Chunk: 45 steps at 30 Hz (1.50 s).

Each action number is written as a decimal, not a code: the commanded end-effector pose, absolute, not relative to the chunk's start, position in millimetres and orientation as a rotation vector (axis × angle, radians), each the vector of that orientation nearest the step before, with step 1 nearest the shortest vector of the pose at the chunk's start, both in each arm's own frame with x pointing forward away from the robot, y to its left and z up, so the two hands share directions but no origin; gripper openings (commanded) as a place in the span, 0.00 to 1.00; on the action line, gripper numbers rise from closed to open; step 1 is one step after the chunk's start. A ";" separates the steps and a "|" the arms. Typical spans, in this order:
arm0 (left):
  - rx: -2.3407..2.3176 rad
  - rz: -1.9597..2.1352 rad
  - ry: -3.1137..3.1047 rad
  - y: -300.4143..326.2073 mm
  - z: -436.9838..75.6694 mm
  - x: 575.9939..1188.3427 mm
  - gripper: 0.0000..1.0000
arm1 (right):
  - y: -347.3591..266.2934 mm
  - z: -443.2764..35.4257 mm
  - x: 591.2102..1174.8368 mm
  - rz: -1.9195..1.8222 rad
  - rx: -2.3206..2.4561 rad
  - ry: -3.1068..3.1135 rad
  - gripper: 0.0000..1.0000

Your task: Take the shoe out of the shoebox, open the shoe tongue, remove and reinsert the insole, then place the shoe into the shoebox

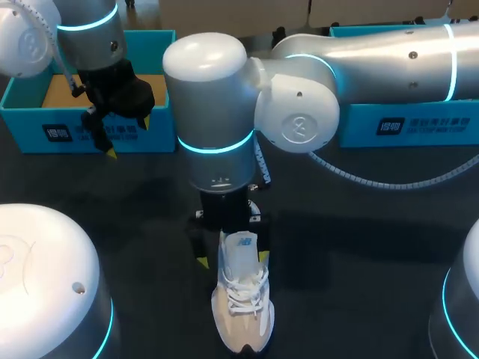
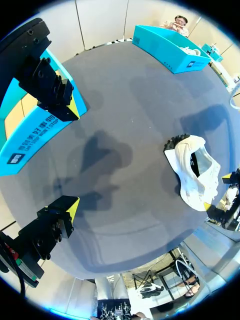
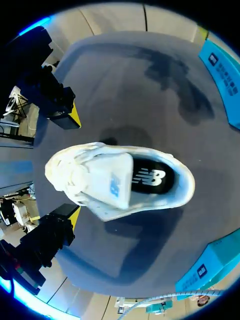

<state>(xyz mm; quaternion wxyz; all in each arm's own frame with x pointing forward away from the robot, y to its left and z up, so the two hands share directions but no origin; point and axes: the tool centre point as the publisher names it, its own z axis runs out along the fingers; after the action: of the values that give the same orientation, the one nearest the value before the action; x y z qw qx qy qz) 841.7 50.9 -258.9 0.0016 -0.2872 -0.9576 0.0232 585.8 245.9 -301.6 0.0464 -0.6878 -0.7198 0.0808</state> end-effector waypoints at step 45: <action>-0.902 0.070 -3.005 51.2 -258.8 841.7 1.00 | 226.3 -306.4 621.6 0.179 -2.267 -2.320 0.31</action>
<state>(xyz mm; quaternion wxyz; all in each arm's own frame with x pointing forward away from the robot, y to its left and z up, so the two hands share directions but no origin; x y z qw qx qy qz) 841.7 50.9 -258.8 0.0016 -0.2872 -0.9576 0.0232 627.4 219.7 -315.0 -0.0347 -0.6837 -0.7269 0.0553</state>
